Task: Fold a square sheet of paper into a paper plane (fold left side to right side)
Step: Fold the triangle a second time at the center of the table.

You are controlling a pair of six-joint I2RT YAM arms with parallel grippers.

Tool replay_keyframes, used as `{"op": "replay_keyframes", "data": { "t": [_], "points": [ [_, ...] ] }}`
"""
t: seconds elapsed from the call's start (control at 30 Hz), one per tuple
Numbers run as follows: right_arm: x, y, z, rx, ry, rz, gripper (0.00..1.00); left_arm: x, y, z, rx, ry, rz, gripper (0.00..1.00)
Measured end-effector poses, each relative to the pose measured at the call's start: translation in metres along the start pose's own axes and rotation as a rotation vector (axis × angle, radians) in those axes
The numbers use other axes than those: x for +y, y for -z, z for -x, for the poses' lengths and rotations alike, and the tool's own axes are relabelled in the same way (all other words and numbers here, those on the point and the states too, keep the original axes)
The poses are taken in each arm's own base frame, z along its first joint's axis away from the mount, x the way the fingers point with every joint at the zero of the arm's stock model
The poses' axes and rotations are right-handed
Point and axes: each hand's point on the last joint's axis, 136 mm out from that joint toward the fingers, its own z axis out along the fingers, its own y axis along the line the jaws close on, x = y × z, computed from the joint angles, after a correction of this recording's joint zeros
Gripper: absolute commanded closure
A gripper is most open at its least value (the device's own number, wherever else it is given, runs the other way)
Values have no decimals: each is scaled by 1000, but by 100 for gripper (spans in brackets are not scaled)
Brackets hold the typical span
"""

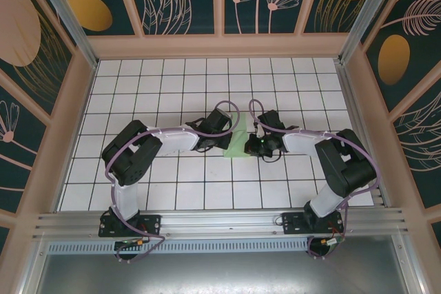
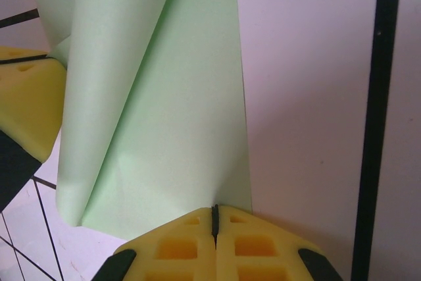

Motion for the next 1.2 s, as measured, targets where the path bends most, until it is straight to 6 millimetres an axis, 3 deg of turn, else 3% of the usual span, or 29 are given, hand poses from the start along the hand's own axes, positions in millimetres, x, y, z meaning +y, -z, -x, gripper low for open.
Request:
{"op": "replay_keyframes", "data": {
  "t": [0.3, 0.5, 0.6, 0.8, 1.2],
  "points": [
    [2, 6, 4, -11, -7, 20, 100, -1, -2, -2, 8, -18, -8, 100],
    [23, 34, 35, -126, -21, 155, 100, -1, -2, -2, 9, -22, -9, 100],
    [36, 37, 45, -153, -28, 220, 100, -1, -2, -2, 9, -22, -9, 100],
    [47, 20, 58, -139, -45, 259, 100, -1, -2, -2, 9, -23, -9, 100],
    [55, -15, 57, -77, -36, 260, 100, -1, -2, -2, 9, -22, -9, 100]
  ]
}}
